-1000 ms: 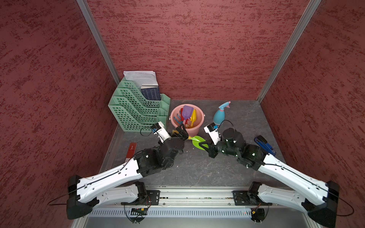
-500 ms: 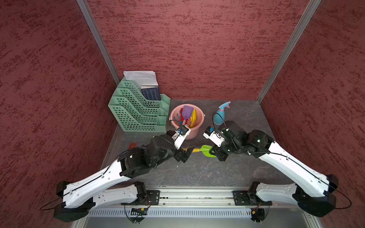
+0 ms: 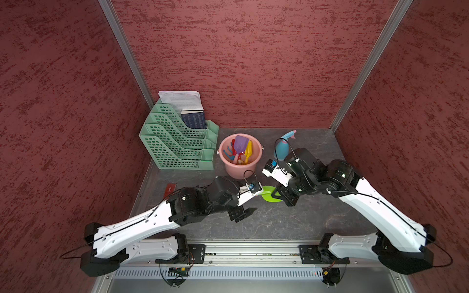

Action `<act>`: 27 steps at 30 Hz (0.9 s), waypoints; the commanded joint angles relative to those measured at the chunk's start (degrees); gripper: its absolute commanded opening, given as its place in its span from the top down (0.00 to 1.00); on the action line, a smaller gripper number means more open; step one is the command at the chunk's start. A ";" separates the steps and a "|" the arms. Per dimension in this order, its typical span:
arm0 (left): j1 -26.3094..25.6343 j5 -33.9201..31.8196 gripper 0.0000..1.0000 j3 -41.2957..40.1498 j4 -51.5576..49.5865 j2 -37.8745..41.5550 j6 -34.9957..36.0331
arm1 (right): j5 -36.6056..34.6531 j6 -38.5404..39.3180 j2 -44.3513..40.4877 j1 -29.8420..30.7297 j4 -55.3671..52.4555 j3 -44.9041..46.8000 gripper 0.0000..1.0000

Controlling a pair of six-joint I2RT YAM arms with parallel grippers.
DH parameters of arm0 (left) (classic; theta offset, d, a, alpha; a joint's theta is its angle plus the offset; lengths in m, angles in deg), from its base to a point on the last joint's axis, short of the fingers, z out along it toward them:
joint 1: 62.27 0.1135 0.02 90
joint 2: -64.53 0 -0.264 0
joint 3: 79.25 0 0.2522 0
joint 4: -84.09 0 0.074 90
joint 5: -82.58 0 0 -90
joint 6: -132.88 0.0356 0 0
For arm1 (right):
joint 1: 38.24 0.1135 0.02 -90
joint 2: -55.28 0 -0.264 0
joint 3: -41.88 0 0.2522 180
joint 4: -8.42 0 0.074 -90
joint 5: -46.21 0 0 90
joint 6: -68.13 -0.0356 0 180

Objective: Organize the gardening tools
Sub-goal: Pick up the gardening tool from the center of the board.

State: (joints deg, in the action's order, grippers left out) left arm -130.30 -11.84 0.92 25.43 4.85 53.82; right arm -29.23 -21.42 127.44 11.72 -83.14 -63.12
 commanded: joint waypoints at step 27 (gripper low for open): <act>-6.50 -15.75 0.93 -0.85 4.64 -3.34 8.02 | 5.46 -0.45 -0.96 -0.03 1.17 -1.43 1.00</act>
State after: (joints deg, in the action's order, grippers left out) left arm -136.97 -25.68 0.49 27.68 0.85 63.24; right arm -25.55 -20.46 127.53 11.76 -84.50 -63.12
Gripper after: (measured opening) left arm 0.237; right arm 0.089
